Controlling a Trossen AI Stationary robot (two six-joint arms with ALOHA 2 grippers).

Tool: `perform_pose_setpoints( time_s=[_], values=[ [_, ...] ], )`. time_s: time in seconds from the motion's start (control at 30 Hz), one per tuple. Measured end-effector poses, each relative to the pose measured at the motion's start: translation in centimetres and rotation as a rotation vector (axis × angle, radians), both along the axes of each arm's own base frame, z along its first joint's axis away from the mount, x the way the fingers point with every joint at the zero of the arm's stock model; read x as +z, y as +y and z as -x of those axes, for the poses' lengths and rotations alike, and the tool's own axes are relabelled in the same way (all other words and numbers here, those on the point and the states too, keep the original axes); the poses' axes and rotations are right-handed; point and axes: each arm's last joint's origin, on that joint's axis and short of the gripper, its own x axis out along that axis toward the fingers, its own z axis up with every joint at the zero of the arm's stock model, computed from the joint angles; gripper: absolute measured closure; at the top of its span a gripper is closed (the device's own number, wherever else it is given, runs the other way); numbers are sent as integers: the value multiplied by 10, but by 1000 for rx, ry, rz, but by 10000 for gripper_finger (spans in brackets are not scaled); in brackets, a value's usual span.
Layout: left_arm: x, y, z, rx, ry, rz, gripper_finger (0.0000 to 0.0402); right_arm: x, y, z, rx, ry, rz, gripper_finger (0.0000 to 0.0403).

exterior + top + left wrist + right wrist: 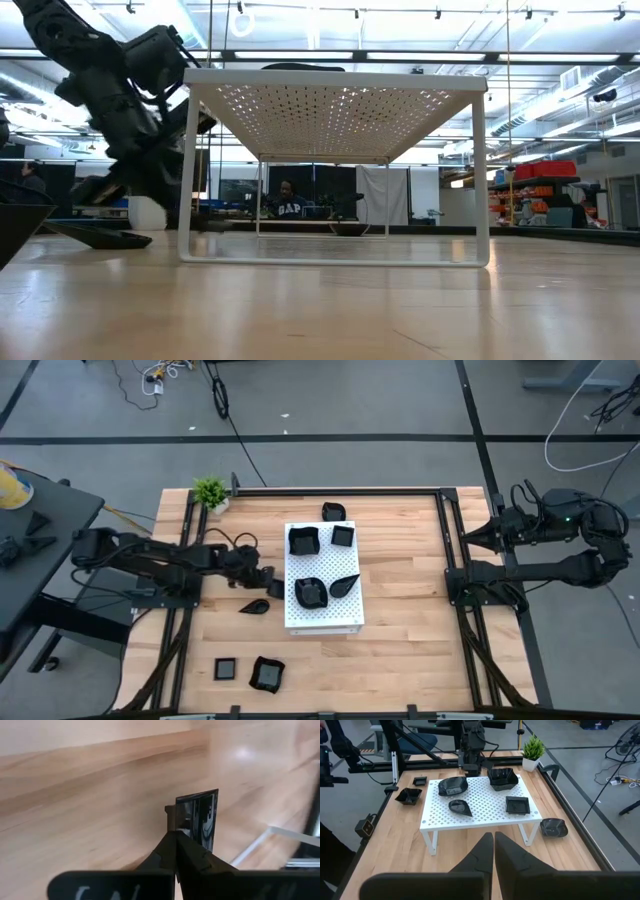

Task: Pick & Place Mini shaped plates
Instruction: Stack the black square plate on top of the other black square plate on the shelf

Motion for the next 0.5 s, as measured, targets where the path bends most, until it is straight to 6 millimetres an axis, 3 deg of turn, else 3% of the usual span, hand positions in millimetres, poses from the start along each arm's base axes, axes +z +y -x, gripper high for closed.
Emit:
perform_pose_setpoints(
  time_s=[0.5],
  values=[
    [27,-2,28,31,-24,-28,397,0,0,0,0,0,0,381]
  ],
)
